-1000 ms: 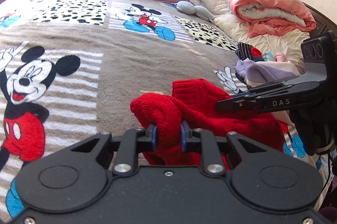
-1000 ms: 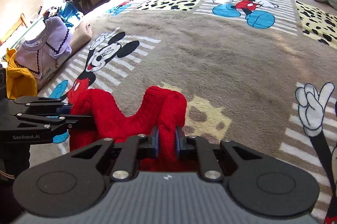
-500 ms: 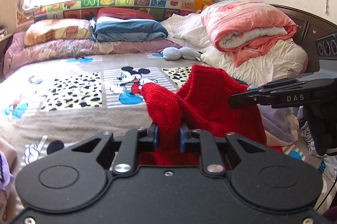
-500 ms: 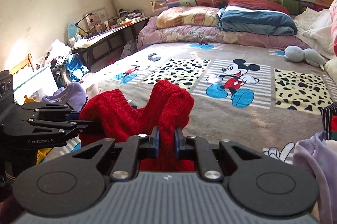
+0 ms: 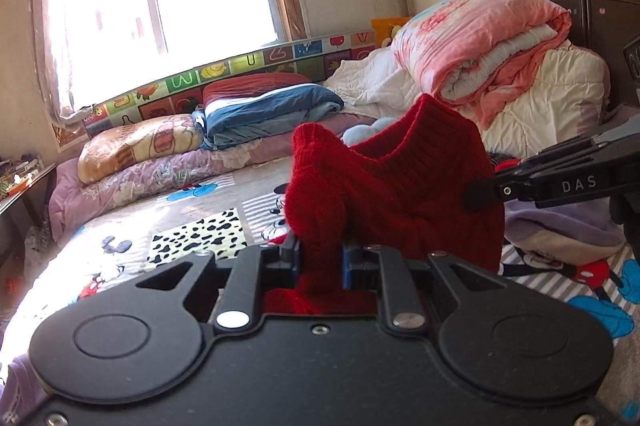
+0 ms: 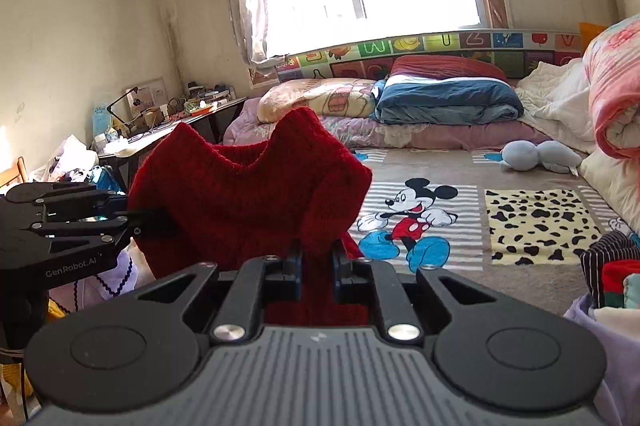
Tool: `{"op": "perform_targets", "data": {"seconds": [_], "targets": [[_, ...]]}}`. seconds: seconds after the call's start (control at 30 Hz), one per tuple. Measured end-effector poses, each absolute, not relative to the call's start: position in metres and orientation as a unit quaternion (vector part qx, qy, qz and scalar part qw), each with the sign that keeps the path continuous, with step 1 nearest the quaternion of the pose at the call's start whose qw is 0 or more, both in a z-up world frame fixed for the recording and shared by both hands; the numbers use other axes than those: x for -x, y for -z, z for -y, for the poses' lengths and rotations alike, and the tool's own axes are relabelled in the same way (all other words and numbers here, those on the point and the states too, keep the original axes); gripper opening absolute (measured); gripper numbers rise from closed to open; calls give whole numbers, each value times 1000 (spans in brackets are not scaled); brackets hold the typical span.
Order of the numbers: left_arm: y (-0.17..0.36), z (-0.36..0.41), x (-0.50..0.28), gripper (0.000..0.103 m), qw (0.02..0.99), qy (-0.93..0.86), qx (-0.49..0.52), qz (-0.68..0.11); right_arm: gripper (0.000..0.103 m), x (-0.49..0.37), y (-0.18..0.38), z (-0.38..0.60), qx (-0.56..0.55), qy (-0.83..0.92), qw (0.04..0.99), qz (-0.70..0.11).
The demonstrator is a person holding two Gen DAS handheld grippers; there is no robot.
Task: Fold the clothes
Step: 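Lift the sweater with both grippers and shake it out, then release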
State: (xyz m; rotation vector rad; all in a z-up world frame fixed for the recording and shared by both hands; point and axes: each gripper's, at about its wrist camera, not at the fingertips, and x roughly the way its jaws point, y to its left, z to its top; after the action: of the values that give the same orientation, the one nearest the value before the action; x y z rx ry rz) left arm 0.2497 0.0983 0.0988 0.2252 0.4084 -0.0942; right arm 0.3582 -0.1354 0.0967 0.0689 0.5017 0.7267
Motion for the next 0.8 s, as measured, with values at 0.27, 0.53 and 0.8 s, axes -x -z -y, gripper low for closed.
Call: {"op": "perform_targets", "data": {"seconds": [0.27,0.53,0.8], "targets": [[-32,-84,-175,17,963,63,-135,-223,15,-269,-23,135,-2,-354,893,-278],[8,-74,-122,17,952,60,-91,-287,16,-167,24,133,47,-355,893,-272],[48,-66,-72,27,933,55,-41,-352,33,-108,58,132,59,-355,874,-326]]}}
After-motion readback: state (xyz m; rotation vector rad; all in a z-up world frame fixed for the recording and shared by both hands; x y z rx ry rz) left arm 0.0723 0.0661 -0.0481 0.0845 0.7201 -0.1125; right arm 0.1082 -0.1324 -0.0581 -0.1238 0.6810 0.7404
